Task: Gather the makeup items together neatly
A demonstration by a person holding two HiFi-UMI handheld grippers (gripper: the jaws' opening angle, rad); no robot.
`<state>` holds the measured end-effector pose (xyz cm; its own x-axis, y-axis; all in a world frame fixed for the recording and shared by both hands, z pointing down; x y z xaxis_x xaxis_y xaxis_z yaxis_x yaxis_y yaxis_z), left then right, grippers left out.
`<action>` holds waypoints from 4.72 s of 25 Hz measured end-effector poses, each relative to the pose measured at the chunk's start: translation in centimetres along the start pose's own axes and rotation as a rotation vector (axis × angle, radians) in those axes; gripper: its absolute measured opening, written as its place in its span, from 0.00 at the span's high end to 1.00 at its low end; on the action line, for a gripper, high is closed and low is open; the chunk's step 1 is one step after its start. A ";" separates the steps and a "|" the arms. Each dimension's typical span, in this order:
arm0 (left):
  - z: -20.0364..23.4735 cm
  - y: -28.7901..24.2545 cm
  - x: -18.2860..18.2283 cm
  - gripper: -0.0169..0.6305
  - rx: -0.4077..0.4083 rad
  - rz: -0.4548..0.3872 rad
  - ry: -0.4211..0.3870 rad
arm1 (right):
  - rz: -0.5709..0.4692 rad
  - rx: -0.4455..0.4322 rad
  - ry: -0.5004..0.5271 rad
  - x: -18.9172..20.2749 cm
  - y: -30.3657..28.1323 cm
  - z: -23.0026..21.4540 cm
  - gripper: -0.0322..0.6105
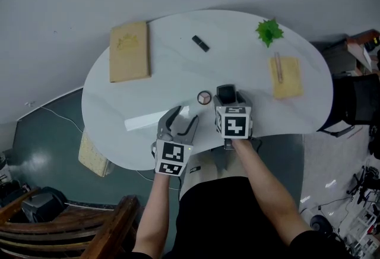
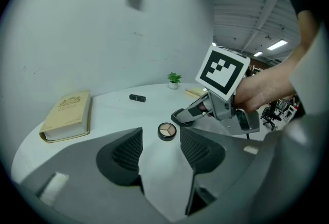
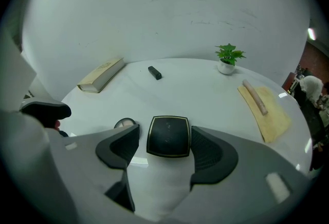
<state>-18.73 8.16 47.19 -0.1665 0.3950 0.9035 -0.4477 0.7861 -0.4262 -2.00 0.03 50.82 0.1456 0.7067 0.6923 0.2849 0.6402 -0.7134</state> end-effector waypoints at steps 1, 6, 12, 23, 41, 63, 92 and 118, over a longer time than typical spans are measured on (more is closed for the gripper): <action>0.0 0.0 0.0 0.62 0.000 -0.002 0.001 | -0.006 -0.005 0.003 -0.2 0.3 0.0 0.48; -0.2 -0.1 -0.4 0.62 0.001 -0.014 0.008 | -0.032 -0.036 0.044 -1.7 1.4 -0.1 0.48; 0.0 -0.2 -1.4 0.62 -0.019 -0.031 0.014 | -0.063 -0.130 0.187 -4.4 1.4 0.3 0.54; -0.3 0.3 -3.4 0.63 -0.091 -0.032 0.032 | -0.069 -0.253 0.370 -9.6 -2.4 0.1 0.61; -3.5 0.1 -4.8 0.64 -0.220 -0.002 0.080 | -0.043 -0.395 0.491 -11.7 -11.5 0.9 0.67; -4.6 0.3 -4.7 0.64 -0.231 0.011 0.075 | -0.064 -0.332 0.461 -11.8 -13.0 0.4 0.80; -2.9 -2.0 -5.0 0.65 0.070 -0.074 -0.027 | -0.071 -0.055 0.154 -2.7 0.7 -8.3 0.80; -3.5 -2.8 -4.4 0.65 0.121 -0.053 -0.048 | -0.011 -0.009 0.082 4.2 2.0 -7.3 0.80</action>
<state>-13.68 5.90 44.23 -0.1800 0.3289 0.9271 -0.5596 0.7409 -0.3715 6.09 2.13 53.11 0.2194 0.6723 0.7071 0.2954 0.6449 -0.7048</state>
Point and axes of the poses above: the fingertips, and each gripper's own axes: y backward along the fingers, z to its left, x out of its underside, the point moved 8 cm from there along y, backward along the fingers, and after that the axes turned 11 degrees about -z, right-handed, at the moved point
